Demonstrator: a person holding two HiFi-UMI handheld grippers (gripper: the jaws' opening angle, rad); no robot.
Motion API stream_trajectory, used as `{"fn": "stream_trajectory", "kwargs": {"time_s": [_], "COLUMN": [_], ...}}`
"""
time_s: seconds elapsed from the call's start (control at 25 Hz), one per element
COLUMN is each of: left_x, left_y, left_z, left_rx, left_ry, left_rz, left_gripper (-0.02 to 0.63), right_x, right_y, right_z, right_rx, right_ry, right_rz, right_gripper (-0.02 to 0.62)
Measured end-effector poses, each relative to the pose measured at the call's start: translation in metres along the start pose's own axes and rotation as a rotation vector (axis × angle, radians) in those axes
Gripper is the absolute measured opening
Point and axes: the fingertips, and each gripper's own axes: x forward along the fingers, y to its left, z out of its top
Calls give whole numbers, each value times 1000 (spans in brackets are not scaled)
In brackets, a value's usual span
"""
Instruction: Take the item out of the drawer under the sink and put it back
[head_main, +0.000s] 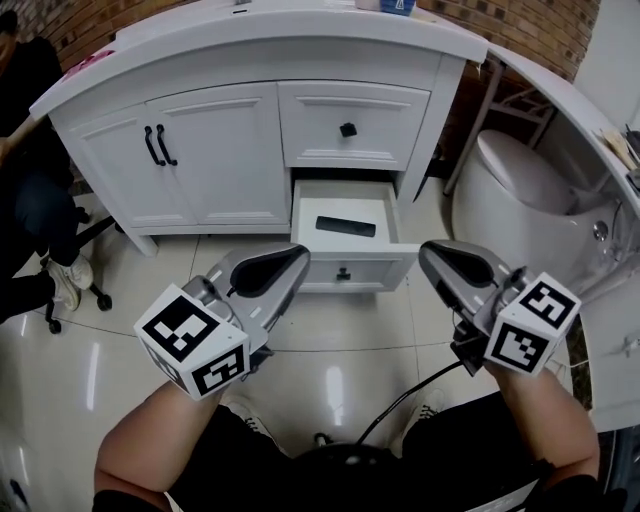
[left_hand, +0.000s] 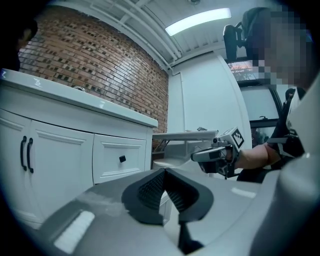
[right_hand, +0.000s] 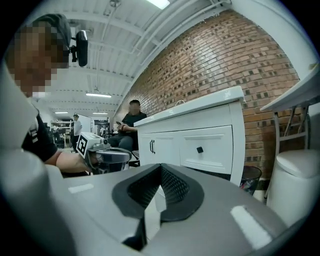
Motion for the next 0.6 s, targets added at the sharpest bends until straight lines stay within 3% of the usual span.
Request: {"fn": "stream_trajectory", "kwargs": {"time_s": [0.6], "left_x": [4], "left_y": [-1], "left_z": [-9], "left_rx": [9], "left_ry": [34], "left_rz": [-11], "left_gripper": [6], "right_x": [6], "right_y": [5], "right_z": [-23], "right_rx": [-21], "right_ry": [61], "right_rz": [-15], "right_gripper": [6]}}
